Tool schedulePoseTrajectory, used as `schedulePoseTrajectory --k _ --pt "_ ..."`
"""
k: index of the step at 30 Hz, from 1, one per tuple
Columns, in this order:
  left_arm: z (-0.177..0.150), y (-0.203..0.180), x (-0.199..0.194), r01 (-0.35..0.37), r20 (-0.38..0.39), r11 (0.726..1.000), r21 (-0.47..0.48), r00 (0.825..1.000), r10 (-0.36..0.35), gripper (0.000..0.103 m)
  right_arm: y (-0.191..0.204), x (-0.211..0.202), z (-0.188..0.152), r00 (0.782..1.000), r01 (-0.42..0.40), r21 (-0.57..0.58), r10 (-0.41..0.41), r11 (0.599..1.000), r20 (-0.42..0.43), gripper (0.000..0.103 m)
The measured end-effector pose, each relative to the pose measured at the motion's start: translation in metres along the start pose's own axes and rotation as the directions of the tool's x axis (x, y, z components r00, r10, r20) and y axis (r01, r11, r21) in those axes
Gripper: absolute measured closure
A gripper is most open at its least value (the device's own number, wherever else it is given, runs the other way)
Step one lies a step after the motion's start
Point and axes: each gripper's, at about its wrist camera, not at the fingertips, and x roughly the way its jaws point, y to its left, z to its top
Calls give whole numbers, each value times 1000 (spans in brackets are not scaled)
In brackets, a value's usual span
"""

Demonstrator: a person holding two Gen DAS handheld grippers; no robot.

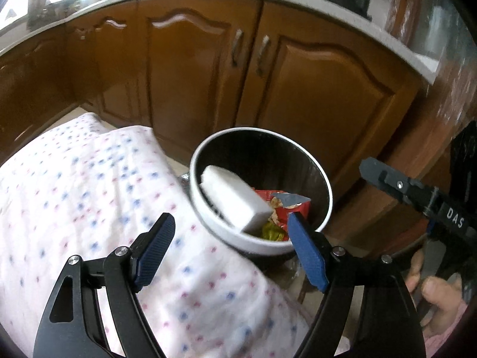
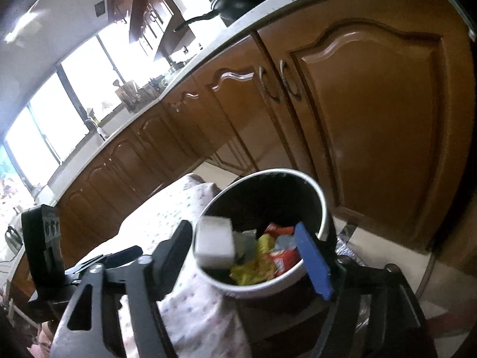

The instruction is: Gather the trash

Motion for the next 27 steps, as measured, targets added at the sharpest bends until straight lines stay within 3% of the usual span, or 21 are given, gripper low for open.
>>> schedulePoseTrajectory --k 10,16,20,22,23,27 --pt "-64 39 -68 -37 137 990 -139 989 56 20 33 -25 -61 997 -71 27 70 997 36 21" --pt "-89 51 -107 -77 191 981 -177 975 110 19 64 -44 -79 995 -55 -37 58 998 80 15" --pt "-99 52 -137 -100 248 978 -185 958 145 17 93 -70 -82 990 -29 -124 46 992 137 14" --pt "-103 50 -152 -107 287 977 -182 945 157 13 110 -89 -80 980 -6 -176 42 984 196 5" --pt "-107 47 -161 -123 307 977 -174 936 173 11 116 -97 -81 973 3 -197 42 980 226 0" --pt "-121 41 -183 -191 371 969 -159 897 238 0 138 -121 -95 941 55 -280 44 958 336 0"
